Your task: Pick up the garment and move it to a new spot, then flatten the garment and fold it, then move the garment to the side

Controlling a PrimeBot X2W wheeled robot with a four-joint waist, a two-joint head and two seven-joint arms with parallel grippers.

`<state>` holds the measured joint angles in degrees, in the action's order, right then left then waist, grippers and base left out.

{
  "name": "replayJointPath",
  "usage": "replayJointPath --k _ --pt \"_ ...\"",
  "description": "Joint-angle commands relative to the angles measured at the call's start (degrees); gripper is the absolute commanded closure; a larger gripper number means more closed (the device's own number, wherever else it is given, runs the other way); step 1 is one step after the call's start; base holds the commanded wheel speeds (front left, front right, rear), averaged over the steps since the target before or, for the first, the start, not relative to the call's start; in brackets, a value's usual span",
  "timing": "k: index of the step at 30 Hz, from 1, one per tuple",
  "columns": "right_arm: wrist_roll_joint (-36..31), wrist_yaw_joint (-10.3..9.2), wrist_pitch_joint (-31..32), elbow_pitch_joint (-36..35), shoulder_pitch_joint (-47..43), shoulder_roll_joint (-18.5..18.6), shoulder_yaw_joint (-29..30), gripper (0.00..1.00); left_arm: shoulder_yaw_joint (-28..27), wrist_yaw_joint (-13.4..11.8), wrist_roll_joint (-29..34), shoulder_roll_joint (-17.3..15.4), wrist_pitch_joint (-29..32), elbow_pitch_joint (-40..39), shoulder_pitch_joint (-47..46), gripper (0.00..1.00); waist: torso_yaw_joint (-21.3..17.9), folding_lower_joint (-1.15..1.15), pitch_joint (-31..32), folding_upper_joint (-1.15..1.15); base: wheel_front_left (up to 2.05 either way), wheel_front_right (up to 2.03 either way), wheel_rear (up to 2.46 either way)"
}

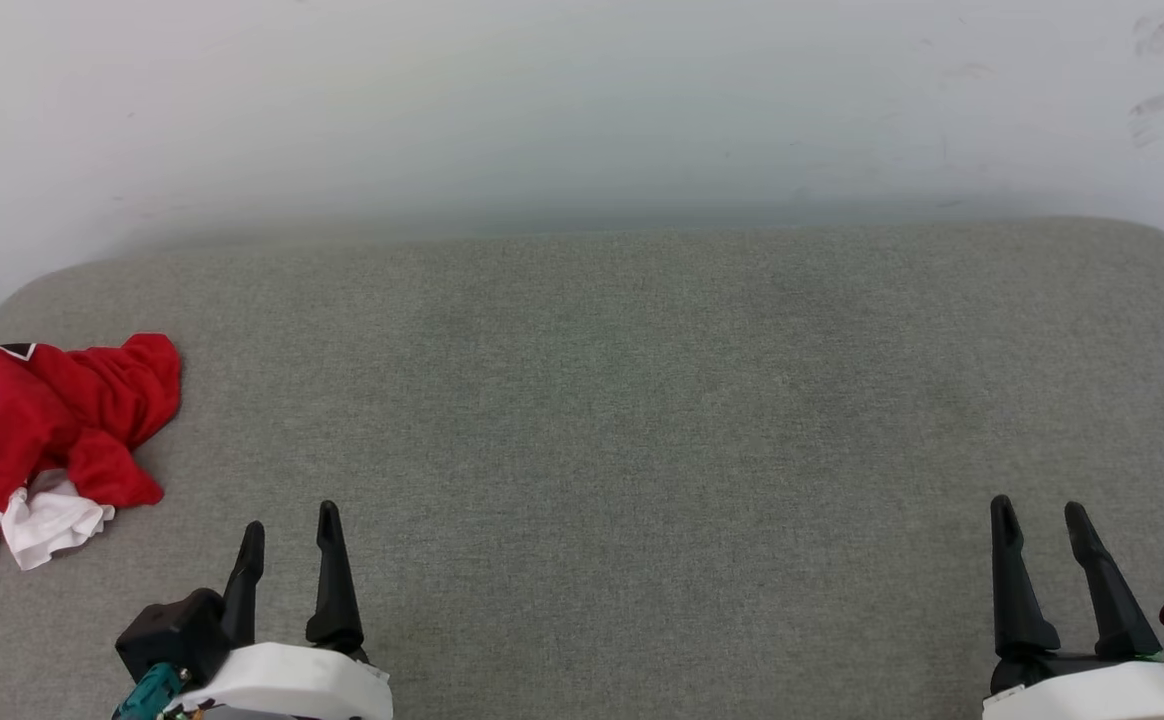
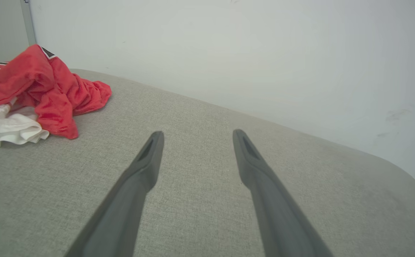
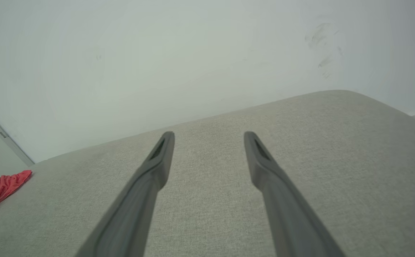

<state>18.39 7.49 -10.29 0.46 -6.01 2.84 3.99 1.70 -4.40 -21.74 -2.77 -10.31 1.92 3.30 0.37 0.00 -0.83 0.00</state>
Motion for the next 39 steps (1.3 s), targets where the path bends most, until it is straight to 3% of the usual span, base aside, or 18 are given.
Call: replayJointPath --k 1,11,39 --pt "-1.78 0.0 -0.58 -0.75 -0.61 0.08 0.05 0.0 0.09 0.44 1.43 -0.13 -0.6 -0.75 0.51 0.0 0.04 0.0 0.02 0.0 0.0 0.0 0.0" --pt "-4.89 0.0 -1.78 -2.02 -1.5 0.07 -0.01 0.0 0.54 1.38 6.14 -0.13 -1.71 -0.62 1.15 0.0 0.03 0.0 -0.02 0.0 0.0 0.0 0.0" --pt "-11.41 -0.01 -5.0 -5.22 -4.38 0.05 -0.74 0.0 1.35 -0.44 17.78 -0.14 -5.04 0.51 3.07 0.0 0.29 0.0 -0.22 0.0 0.0 0.0 0.0"
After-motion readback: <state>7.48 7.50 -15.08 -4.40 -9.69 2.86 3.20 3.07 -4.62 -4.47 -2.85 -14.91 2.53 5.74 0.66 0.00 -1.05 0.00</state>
